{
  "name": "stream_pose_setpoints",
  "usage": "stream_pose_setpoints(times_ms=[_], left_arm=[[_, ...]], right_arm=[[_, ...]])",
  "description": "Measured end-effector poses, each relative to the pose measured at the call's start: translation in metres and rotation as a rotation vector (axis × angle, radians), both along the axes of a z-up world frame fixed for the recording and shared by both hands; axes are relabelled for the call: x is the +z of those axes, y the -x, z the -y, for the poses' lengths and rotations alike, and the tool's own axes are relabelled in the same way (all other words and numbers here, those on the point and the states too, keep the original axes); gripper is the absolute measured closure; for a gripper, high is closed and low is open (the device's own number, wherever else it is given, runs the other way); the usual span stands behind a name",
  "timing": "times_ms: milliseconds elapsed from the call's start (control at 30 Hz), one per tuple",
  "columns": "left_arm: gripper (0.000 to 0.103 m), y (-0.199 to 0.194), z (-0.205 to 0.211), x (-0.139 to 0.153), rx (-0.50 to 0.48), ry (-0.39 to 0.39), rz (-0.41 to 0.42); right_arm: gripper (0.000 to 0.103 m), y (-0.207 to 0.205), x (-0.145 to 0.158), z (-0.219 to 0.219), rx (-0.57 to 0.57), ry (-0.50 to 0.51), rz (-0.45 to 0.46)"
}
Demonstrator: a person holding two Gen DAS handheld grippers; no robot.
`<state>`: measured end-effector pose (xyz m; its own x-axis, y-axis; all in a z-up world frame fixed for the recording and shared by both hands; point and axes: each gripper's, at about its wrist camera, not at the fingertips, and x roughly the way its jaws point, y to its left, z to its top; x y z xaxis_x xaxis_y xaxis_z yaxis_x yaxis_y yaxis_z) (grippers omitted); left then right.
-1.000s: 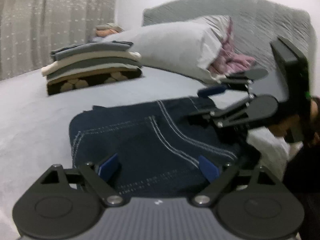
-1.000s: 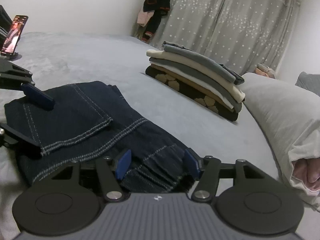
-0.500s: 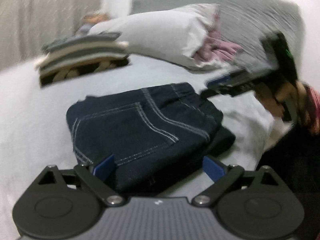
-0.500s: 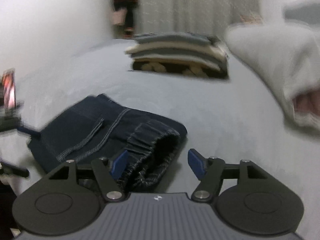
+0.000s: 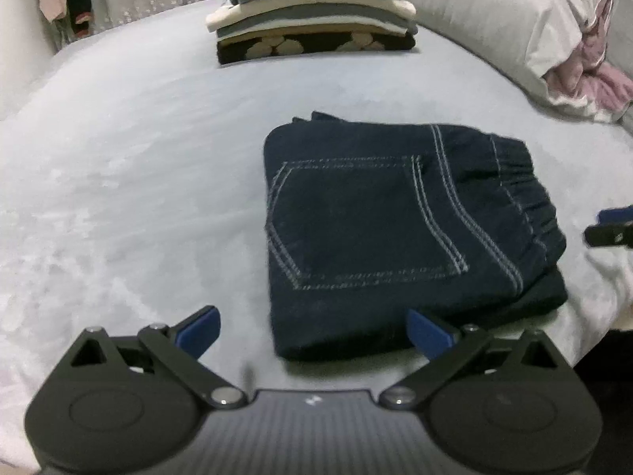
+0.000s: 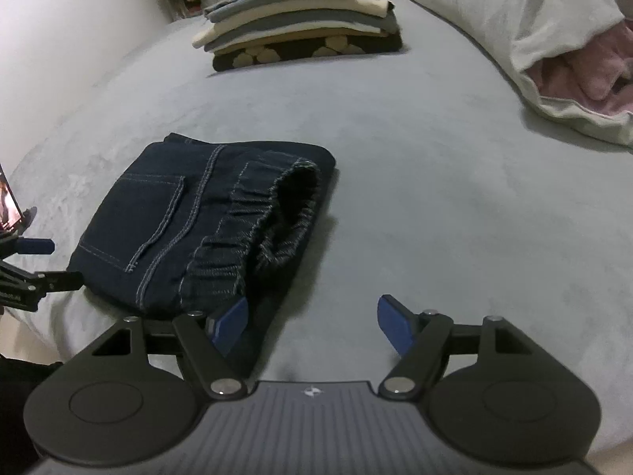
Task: Fold clothes
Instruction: 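Withdraw both open grippers from the folded jeans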
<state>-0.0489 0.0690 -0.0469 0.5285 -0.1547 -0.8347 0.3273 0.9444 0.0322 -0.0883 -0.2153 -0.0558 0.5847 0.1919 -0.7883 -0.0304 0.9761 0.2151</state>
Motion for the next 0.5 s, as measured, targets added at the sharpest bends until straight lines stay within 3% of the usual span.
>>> stream_pose_setpoints(times_ms=[367,500], left_arm=[[0.002,0.022,0.007,0.011,-0.122,-0.014,-0.050],[0.002,0.018,0.002,0.009,-0.123,0.000,-0.073]], right_arm=[[0.025,0.020,0.022,0.006,-0.049,-0.108,-0.042],[0.025,0.026,0.020,-0.003,-0.039,-0.118,-0.056]])
